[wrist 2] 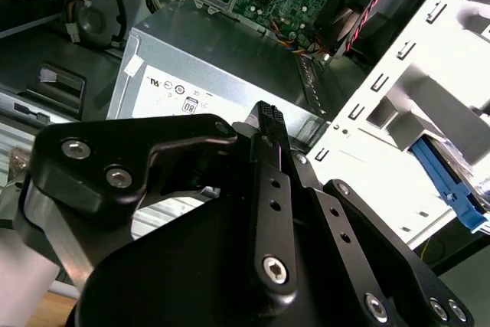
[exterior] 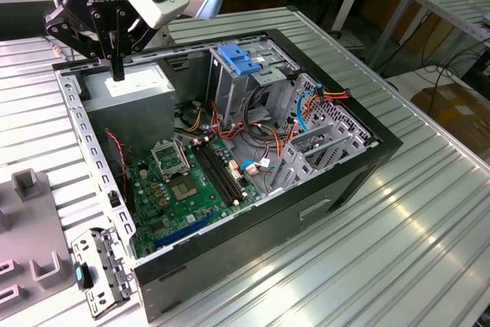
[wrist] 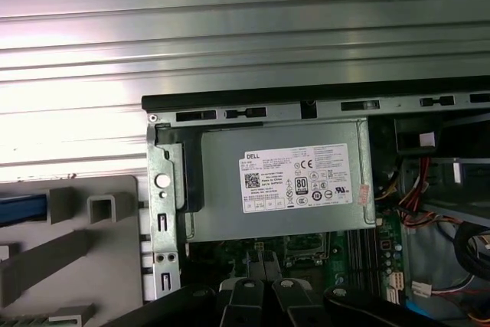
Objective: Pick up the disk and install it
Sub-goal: 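Reach for the disk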
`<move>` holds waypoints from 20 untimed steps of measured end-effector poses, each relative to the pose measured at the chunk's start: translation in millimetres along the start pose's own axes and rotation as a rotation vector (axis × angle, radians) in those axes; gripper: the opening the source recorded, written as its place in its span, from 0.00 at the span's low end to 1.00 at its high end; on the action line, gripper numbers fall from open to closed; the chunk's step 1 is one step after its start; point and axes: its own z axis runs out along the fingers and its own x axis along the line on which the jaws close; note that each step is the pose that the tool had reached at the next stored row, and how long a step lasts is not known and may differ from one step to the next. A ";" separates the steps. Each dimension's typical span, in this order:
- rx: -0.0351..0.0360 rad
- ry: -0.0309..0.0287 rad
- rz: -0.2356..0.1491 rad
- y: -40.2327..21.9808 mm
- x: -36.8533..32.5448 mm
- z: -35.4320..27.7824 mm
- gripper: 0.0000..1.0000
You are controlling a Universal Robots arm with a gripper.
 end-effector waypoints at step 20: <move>0.0000 0.0005 0.000 -0.9 11.1 0.8 0.11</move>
